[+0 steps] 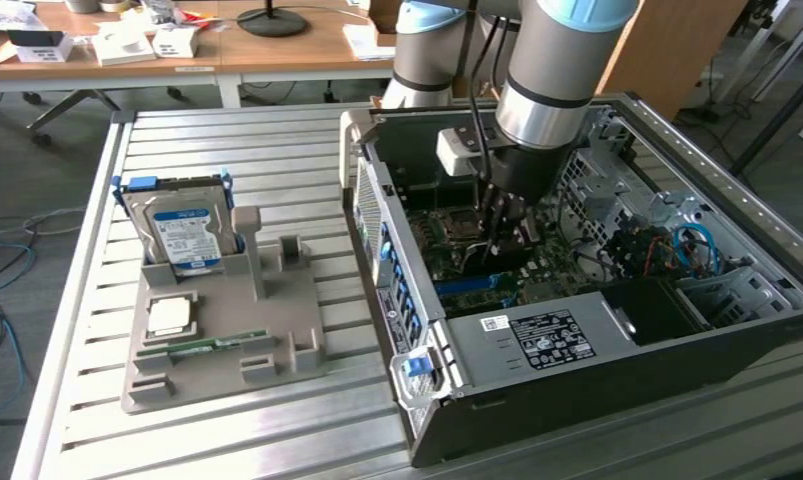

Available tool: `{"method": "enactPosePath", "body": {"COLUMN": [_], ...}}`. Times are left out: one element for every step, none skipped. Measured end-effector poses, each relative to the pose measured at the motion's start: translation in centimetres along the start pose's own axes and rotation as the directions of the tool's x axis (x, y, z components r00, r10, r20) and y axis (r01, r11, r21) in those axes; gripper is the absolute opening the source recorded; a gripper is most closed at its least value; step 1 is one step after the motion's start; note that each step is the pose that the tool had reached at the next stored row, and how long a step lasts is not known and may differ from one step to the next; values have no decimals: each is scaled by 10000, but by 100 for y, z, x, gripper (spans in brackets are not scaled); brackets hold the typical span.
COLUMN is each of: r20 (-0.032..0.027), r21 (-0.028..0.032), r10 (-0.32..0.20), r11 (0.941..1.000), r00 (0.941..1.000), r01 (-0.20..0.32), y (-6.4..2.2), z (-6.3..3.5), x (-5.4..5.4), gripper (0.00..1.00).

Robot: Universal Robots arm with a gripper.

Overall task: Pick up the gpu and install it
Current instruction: 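Insert the gpu into the slot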

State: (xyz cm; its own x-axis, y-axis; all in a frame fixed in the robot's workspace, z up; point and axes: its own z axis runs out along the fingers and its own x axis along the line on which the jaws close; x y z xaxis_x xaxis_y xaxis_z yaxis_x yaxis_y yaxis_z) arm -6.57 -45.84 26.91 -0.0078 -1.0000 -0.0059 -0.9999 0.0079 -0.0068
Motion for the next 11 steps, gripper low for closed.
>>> {"method": "enactPosePath", "body": {"r20": [2, 1, 0, 1, 0, -1, -1, -2, -3, -2, -1], "r21": [0, 1, 1, 2, 1, 1, 1, 0, 0, 0, 1], "r10": [-2, -3, -4, -2, -1, -2, -3, -3, -1, -1, -2], "r11": [10000, 10000, 10000, 10000, 10000, 10000, 10000, 10000, 10000, 10000, 10000], "r00": [10000, 10000, 10000, 10000, 10000, 10000, 10000, 10000, 10000, 10000, 10000], "r01": [2, 3, 4, 2, 1, 2, 3, 3, 1, 1, 2], "y": [2, 2, 3, 6, 7, 8, 10, 11, 16, 20, 25], "z": [1, 1, 1, 3, 3, 3, 4, 4, 4, 5, 6], "x": [-1, -2, -4, -6, -9, -11, -11, -12, -12, -12, -12], "gripper": [26, 26, 26, 26, 26, 26, 26, 26, 26, 26, 26]}}
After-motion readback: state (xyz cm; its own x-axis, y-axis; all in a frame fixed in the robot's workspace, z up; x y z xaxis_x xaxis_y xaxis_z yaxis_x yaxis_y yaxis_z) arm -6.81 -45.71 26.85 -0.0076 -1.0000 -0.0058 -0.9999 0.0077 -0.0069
